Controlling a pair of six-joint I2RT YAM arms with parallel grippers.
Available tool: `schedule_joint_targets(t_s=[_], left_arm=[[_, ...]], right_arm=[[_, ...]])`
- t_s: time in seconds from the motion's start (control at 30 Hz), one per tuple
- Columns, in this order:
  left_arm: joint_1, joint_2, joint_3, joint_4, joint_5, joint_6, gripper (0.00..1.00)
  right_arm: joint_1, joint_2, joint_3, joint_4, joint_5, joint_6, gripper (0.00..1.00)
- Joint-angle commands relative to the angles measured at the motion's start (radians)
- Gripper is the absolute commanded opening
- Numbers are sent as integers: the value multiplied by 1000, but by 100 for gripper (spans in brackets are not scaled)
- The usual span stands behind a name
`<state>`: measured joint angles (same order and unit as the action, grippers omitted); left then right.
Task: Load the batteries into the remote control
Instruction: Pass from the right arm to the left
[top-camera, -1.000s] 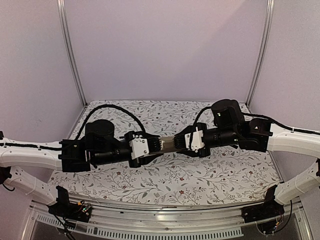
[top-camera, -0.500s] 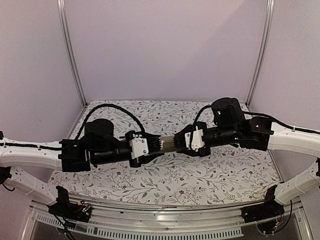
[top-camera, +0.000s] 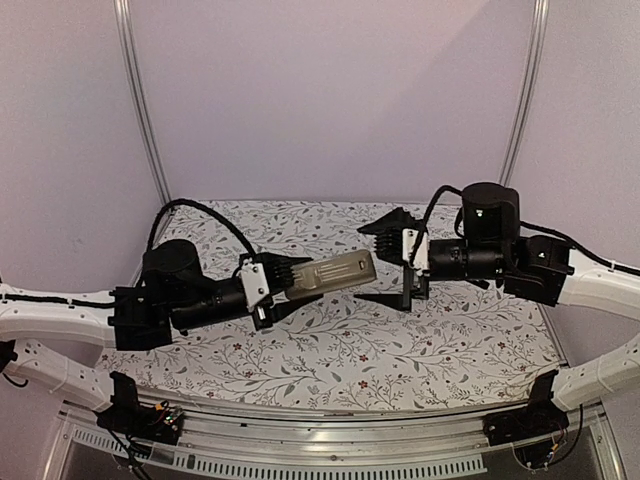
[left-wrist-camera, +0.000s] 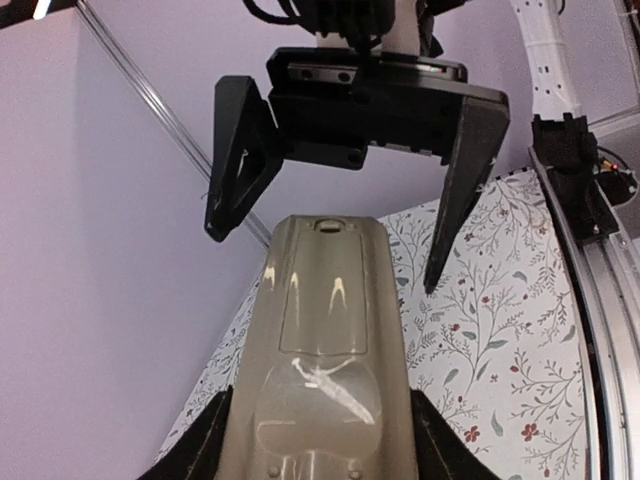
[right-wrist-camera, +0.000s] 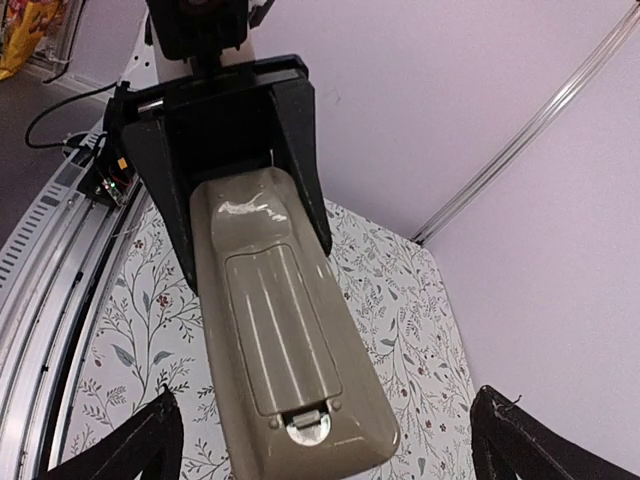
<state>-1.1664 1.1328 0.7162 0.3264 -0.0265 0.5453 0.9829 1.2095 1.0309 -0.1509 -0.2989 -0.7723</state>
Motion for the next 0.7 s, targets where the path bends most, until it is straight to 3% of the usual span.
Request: schedule_joint_targets(t_s=[0.0, 0.1, 0.3, 0.67], left_arm=[[30, -43, -78, 352, 113, -192, 0], [33, -5, -91, 560, 155, -294, 0], [33, 85, -26, 775, 235, -400, 0], [32, 153, 14, 813, 306, -452, 0]], right_arm=[[-37, -142, -105, 278, -132, 246, 99], [-49, -200, -135, 408, -191, 363, 99], [-49, -190, -97, 565, -273, 484, 99], [-46, -27, 3, 670, -440, 636, 94]])
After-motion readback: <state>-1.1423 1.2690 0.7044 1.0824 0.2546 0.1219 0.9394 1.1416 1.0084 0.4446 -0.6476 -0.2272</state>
